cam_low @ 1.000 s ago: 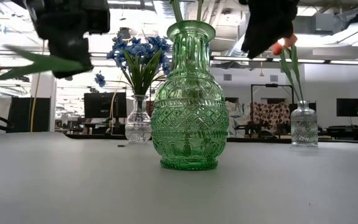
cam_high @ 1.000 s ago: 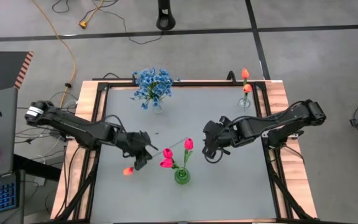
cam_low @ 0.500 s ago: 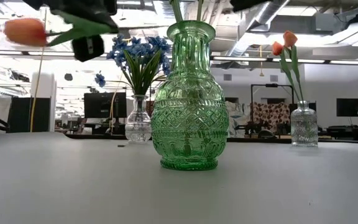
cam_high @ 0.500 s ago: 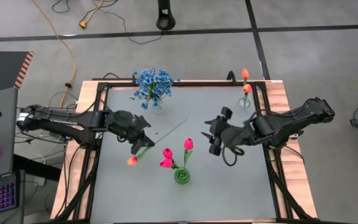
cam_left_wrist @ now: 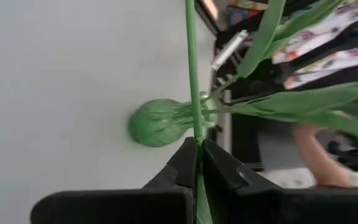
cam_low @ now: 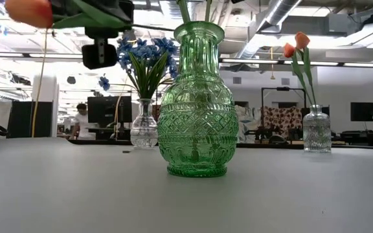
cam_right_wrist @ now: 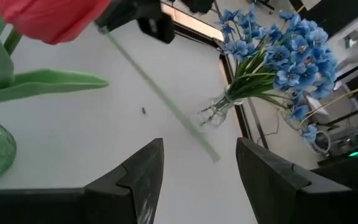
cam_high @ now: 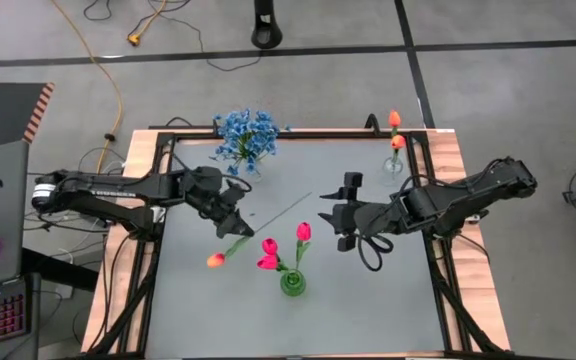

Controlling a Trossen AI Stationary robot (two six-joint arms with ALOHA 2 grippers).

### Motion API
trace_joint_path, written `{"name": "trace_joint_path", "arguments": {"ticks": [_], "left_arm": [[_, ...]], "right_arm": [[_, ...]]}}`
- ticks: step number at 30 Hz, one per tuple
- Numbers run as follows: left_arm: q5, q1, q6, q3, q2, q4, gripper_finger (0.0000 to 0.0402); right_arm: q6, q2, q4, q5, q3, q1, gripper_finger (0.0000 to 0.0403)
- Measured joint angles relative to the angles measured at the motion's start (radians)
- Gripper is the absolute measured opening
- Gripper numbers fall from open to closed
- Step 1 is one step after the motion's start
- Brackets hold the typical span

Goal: Sort flowers into vase by color
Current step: Put the orange tulip into the top right transparent vase

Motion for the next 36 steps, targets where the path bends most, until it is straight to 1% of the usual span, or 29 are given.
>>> {"name": "trace_joint_path", "arguments": {"ticks": [3,7,8,11,15,18,19,23,27,32,36], "left_arm": [[0.074,0.01,-0.054,0.0,0.038,0.029,0.0],[0.172,0.026,-0.126,0.0,0.099,0.126,0.0],[0.194,0.03,-0.145,0.0,0.117,0.171,0.0],[0.275,0.047,-0.215,0.0,0.162,0.27,0.0],[0.35,0.066,-0.304,0.0,0.22,0.397,0.0],[0.376,0.073,-0.333,0.0,0.251,0.435,0.0],[0.38,0.073,-0.343,0.0,0.263,0.458,0.0],[0.388,0.073,-0.358,0.0,0.285,0.47,0.0],[0.386,0.073,-0.358,0.0,0.286,0.466,0.0],[0.384,0.073,-0.359,0.0,0.285,0.498,0.0],[0.383,0.073,-0.36,0.0,0.285,0.502,0.0]], "right_arm": [[0.033,0.0,-0.002,0.0,0.0,0.0,0.0228],[0.036,0.0,-0.007,0.0,0.0,0.0,0.0228],[0.036,0.0,-0.013,0.0,0.0,0.0,0.0228],[-0.042,0.0,-0.024,-0.002,0.0,0.0,0.0228],[-0.153,0.0,-0.023,-0.003,0.0,0.001,0.0228],[-0.168,0.0,-0.024,-0.01,0.0,0.001,0.0228],[-0.168,0.0,-0.024,-0.028,0.0,0.001,0.0228],[-0.168,0.0,-0.023,-0.135,0.0,0.001,0.0228],[-0.162,0.019,-0.024,-0.137,0.0,0.007,0.0228],[-0.166,0.093,-0.008,-0.151,0.0,0.007,0.0228],[-0.171,0.154,-0.003,-0.099,0.0,0.008,0.0228]]}}
